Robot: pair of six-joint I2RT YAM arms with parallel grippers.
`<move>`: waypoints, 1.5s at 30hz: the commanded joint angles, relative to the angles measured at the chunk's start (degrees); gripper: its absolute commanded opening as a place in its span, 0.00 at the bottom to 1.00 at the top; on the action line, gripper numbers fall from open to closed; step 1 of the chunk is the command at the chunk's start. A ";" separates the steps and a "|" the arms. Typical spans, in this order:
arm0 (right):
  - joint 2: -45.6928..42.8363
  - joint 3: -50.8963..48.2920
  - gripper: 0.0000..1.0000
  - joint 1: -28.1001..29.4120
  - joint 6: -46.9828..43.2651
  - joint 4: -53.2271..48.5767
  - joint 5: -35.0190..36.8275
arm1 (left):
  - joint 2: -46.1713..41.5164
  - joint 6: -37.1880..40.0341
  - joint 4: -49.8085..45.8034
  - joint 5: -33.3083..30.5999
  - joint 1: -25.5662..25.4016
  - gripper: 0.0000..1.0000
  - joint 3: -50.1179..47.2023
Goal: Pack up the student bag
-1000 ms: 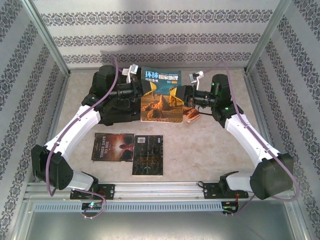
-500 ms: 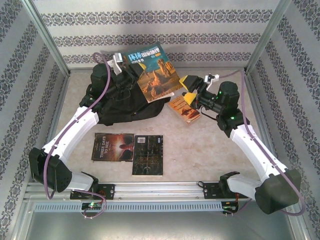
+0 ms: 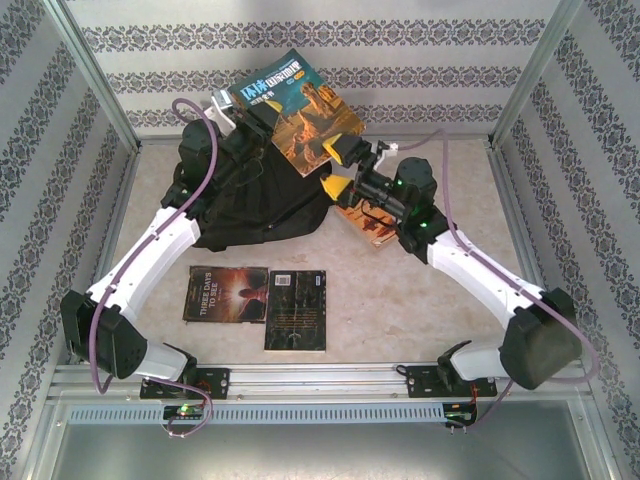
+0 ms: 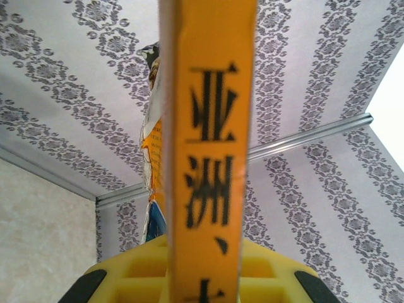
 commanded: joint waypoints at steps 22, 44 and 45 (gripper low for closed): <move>5.20 11.27 0.54 -2.31 -6.91 -1.02 7.04 | -4.63 1.69 0.62 -7.67 -4.85 0.00 -3.40; -7.02 3.53 0.00 -12.66 -17.86 -22.93 5.88 | -1.78 17.34 -23.40 0.31 -5.47 0.63 3.70; -8.73 3.05 0.00 -13.88 -19.76 -26.15 5.98 | -1.62 19.01 -25.89 0.35 -5.45 0.65 4.33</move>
